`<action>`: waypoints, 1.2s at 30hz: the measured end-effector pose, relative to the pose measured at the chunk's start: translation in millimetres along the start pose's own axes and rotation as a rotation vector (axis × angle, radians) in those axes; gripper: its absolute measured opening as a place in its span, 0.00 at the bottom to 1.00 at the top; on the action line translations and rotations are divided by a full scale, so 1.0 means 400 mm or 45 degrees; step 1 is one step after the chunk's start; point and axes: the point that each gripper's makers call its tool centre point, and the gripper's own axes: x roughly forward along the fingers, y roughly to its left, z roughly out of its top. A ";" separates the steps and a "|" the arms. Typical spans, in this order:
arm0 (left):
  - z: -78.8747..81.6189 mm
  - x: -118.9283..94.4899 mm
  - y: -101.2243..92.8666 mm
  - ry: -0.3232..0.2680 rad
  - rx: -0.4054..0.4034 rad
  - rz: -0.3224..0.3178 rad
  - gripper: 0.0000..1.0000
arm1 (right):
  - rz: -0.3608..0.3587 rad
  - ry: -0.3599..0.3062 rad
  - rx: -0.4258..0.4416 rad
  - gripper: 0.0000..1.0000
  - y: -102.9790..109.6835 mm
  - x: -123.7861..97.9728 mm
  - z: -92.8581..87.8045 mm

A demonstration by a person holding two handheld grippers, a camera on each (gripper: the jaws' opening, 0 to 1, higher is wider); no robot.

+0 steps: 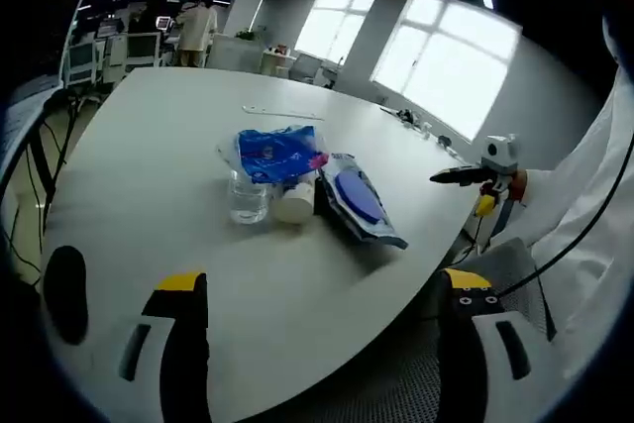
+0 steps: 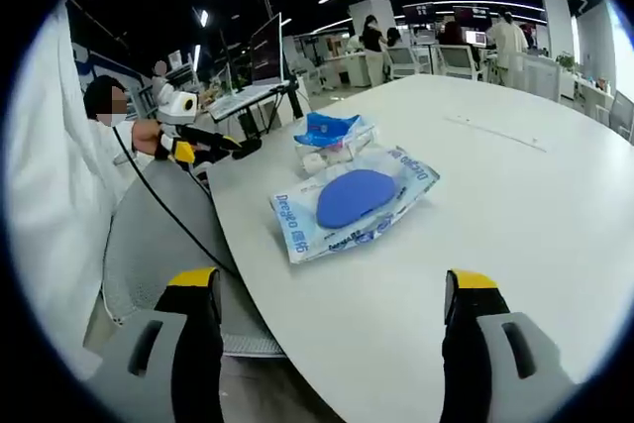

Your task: Arrange the tabletop items into an orderly group along one side of the table until the central work area is clear of visible clutter.

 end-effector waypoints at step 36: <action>0.001 0.003 -0.005 -0.001 0.000 -0.011 1.00 | 0.019 0.004 0.015 0.92 0.007 0.006 0.001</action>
